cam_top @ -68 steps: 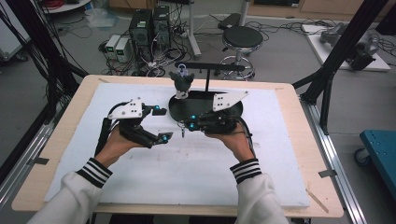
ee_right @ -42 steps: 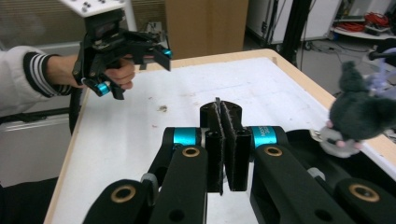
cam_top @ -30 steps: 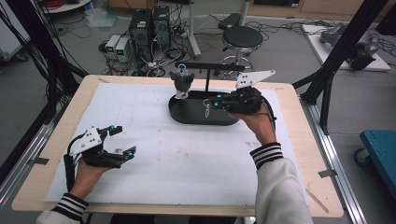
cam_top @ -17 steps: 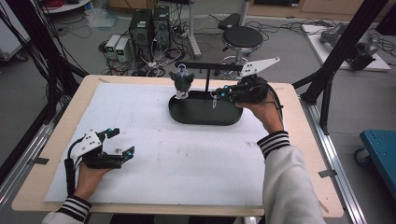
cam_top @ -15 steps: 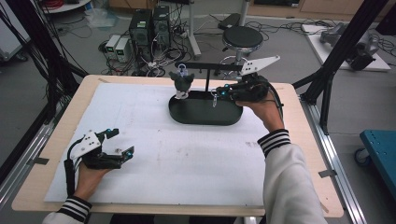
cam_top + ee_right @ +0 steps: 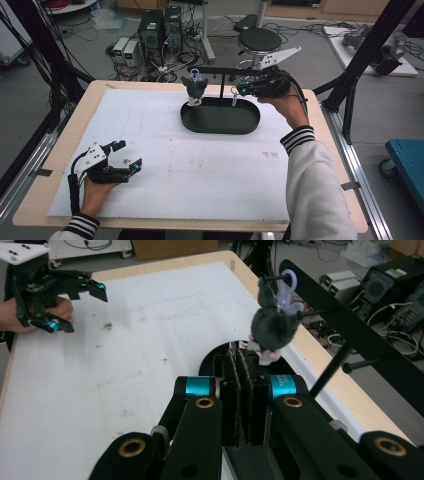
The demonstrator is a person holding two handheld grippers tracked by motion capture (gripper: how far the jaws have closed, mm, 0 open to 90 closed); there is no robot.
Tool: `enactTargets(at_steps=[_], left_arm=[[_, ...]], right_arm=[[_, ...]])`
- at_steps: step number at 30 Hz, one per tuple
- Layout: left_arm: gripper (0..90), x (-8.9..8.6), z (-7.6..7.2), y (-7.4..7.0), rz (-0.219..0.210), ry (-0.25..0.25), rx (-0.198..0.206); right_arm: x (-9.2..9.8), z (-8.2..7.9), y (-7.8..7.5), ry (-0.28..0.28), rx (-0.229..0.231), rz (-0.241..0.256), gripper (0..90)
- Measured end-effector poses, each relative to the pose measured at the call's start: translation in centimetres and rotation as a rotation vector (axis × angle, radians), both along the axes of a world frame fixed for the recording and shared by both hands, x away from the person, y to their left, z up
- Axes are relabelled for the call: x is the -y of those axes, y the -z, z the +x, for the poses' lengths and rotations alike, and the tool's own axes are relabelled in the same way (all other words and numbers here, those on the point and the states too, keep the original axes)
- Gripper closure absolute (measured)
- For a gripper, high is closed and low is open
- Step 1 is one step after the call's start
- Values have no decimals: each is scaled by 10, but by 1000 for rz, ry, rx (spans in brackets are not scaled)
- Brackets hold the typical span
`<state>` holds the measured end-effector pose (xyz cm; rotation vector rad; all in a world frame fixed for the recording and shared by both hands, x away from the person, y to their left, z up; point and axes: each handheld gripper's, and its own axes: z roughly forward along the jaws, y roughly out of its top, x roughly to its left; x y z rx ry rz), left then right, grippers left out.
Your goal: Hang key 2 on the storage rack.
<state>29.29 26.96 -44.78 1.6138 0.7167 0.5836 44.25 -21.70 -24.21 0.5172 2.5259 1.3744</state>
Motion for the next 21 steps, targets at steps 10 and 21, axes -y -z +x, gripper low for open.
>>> enactTargets(at_steps=[10, 21], left_arm=[[75, 0, 0, 0, 1, -7, -4], [75, 2, 0, 0, 13, -31, -3]], right_arm=[[-2, 18, -9, 18, -5, -71, 885], [-5, 39, -20, 33, -18, -146, 885]])
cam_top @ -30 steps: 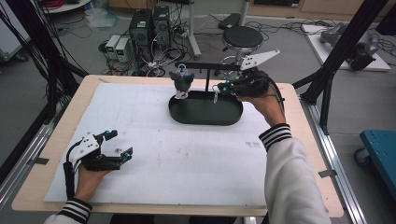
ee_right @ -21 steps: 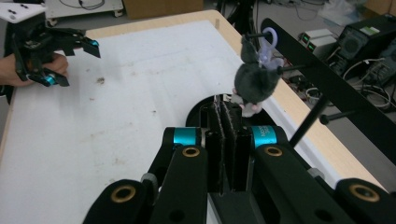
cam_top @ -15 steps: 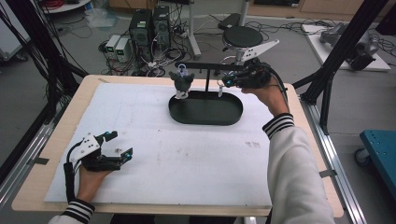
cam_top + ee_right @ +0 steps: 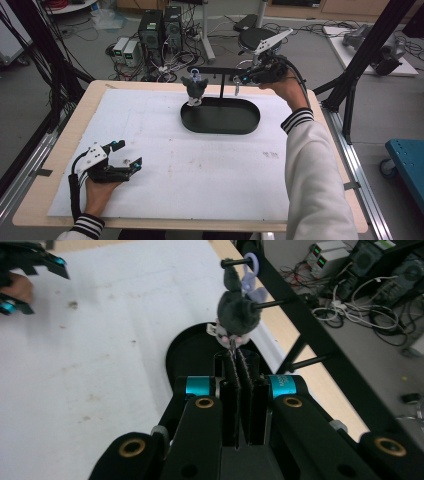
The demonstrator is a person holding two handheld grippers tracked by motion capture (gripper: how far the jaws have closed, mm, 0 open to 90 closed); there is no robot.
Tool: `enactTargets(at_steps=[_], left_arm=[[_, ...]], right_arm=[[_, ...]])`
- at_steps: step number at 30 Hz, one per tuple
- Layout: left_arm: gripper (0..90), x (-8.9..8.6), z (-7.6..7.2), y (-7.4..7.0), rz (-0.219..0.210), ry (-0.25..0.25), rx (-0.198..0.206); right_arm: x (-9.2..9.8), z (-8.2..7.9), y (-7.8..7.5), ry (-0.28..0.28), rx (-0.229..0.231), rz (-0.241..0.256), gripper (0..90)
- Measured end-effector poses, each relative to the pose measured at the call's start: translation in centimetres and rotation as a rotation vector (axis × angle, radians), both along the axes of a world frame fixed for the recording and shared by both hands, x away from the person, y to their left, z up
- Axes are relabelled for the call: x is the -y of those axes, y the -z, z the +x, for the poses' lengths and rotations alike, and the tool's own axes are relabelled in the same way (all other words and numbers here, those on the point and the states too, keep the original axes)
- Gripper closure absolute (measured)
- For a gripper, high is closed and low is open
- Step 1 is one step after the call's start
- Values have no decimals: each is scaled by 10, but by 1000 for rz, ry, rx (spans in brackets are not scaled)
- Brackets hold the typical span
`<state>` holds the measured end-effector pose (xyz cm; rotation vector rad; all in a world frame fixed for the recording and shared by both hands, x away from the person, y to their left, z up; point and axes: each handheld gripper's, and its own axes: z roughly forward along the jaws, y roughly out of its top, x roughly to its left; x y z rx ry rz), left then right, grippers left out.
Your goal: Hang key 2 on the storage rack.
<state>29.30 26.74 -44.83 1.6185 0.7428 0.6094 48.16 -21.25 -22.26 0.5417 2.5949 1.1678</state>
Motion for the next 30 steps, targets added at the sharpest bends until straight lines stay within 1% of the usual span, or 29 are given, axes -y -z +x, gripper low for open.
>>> enactTargets(at_steps=[2, 3, 4, 6, 7, 10, 11, 12, 16, 19, 25, 29, 30], left_arm=[[75, 0, 0, 0, 8, 4, 2], [75, 1, 0, 0, 12, 4, 5], [75, 1, 0, 0, 13, 4, 5], [75, 0, 0, 0, 6, 3, 0], [75, 0, 0, 0, -1, 0, -1], [75, -1, 0, 0, 0, 2, -1], [75, -1, 0, 0, 0, 2, 1], [75, -1, 0, 0, 0, 3, 2], [75, -1, 0, 0, -8, 2, 3], [75, -2, 0, 0, -14, 2, 4], [75, -2, -1, 1, -12, 3, 8], [75, -1, -1, 1, -13, 3, 10], [75, -2, -1, 1, -12, 3, 9]], right_arm=[[-1, 4, -1, -2, 1, 4, 885], [-2, 5, -2, -2, 2, 1, 885], [-3, 7, -2, -3, 3, -13, 885], [-5, 11, -1, -2, -8, -26, 885], [-5, 13, -1, -2, -6, -29, 885], [-8, 18, -2, -5, -15, -53, 885], [-9, 19, -2, -6, -16, -49, 885], [-9, 21, -2, -7, -19, -48, 885], [-10, 27, 4, -6, -32, -79, 885], [-12, 30, 7, -4, -36, -89, 885], [-12, 34, 11, 15, -32, -116, 885], [-12, 37, 13, 20, -25, -111, 885], [-12, 37, 14, 16, -30, -111, 885]])
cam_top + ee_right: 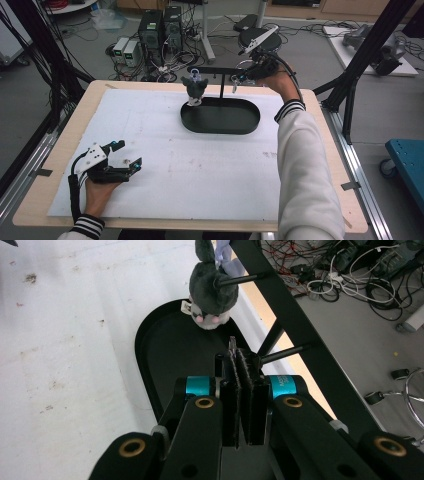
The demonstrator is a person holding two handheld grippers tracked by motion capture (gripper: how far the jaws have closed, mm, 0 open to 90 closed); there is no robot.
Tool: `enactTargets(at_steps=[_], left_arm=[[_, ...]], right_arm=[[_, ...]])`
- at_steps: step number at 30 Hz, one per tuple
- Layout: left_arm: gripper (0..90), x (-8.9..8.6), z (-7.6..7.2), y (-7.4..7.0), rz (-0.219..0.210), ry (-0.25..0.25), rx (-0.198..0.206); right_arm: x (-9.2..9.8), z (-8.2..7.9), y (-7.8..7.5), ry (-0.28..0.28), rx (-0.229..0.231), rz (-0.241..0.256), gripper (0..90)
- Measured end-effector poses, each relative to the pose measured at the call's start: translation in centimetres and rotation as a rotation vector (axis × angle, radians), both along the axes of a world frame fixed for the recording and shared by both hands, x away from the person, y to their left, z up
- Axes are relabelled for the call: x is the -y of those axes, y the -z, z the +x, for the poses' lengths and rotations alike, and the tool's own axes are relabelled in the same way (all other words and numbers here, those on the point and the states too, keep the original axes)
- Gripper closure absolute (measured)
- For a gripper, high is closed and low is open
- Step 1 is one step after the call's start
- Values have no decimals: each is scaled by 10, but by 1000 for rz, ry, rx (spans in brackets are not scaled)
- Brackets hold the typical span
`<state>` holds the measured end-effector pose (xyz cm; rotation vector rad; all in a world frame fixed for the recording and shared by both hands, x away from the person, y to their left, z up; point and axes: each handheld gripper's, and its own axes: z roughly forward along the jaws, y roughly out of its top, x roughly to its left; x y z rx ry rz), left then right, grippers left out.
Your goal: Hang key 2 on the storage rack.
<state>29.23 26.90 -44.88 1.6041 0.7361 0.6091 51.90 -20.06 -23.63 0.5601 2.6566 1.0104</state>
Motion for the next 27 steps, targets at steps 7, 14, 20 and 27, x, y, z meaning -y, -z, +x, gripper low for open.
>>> enactTargets(at_steps=[7, 14, 20, 27], left_arm=[[75, 0, 0, 0, -3, 1, 0], [75, 0, 0, 0, -2, -1, 1], [75, 0, -1, 0, -2, -2, 4], [74, 0, -1, 0, -5, -6, 6]], right_arm=[[-3, 5, 5, 8, -2, -7, 885], [-3, 10, 10, 15, -7, -15, 884], [-1, 12, 11, 28, -2, -10, 884], [-2, 14, 13, 43, 1, -9, 884]])
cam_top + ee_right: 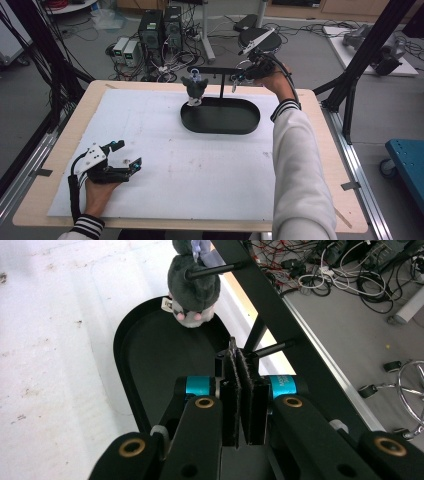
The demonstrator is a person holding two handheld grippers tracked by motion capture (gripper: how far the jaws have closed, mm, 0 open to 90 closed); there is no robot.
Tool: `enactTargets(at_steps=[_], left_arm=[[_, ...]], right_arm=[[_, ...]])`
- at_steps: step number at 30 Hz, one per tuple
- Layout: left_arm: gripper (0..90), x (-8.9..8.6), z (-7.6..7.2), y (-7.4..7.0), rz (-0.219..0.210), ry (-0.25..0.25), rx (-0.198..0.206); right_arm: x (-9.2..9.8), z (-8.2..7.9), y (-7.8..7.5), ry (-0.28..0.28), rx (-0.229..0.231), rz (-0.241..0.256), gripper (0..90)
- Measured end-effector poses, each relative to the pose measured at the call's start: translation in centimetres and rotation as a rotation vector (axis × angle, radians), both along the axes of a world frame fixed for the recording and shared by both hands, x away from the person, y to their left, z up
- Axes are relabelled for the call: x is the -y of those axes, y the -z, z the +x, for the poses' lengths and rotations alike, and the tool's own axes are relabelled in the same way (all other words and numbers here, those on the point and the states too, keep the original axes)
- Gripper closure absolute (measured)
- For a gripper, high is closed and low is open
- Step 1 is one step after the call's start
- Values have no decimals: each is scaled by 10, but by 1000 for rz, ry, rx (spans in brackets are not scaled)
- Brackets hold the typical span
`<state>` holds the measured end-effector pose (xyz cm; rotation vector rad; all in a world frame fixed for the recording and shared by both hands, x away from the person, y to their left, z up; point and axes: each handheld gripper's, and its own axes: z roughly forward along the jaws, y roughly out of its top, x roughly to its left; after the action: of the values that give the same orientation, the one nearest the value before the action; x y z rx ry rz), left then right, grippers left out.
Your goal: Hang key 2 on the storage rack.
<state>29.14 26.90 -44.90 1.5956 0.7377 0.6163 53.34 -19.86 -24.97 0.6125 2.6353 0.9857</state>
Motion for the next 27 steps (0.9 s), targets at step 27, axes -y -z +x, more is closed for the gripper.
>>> enactTargets(at_steps=[27], left_arm=[[75, -1, -2, 0, -4, -5, 15]], right_arm=[[-1, 12, 8, 73, 61, -12, 883]])
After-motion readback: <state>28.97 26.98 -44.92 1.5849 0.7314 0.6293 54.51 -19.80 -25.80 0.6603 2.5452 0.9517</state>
